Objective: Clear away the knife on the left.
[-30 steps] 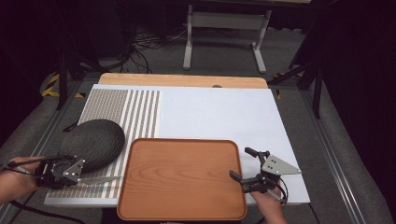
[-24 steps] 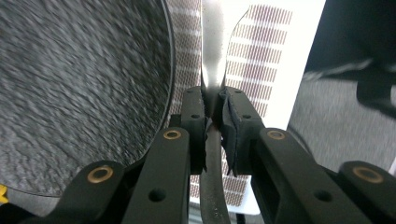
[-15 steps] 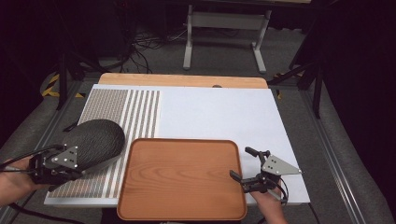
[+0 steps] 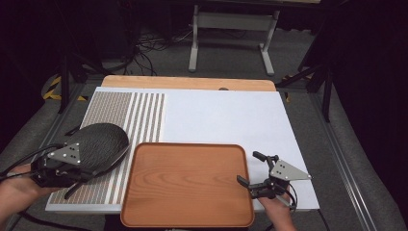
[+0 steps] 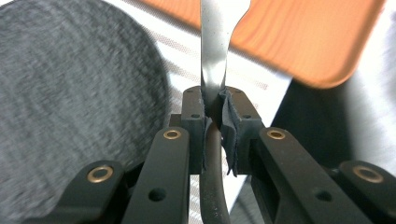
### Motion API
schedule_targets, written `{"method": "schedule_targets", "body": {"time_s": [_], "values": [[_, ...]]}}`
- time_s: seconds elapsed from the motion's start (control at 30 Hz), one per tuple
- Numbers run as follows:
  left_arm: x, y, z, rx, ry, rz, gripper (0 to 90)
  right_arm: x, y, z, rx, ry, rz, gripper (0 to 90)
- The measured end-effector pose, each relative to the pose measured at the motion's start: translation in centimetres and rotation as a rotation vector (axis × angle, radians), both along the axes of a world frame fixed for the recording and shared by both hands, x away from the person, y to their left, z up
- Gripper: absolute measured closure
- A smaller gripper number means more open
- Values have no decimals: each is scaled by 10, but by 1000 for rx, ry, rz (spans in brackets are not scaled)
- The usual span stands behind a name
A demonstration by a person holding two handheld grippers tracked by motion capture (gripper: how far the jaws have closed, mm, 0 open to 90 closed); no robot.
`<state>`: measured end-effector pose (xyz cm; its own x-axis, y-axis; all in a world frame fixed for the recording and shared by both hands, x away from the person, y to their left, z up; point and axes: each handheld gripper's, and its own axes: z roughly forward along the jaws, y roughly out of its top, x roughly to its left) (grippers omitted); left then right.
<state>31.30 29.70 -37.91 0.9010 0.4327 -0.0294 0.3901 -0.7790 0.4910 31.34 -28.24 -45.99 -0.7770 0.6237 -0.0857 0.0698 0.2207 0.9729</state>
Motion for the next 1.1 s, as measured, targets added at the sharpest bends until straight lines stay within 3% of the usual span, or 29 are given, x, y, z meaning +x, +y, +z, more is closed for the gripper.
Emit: {"method": "schedule_targets", "body": {"time_s": [0.13, 0.4, 0.67, 1.1], "values": [[0, -10, 3, -42, 11, 1, 802, -1, 0, 0, 1, -2, 2, 9], [1, -31, 4, -72, 4, 5, 802, -1, 0, 1, 10, -1, 7, 9], [6, -57, -3, -100, 33, 28, 803, 0, -2, 1, 29, 2, 7, 9], [8, -84, -12, -156, 63, 64, 802, 0, -5, 2, 37, 1, 3, 9]]}}
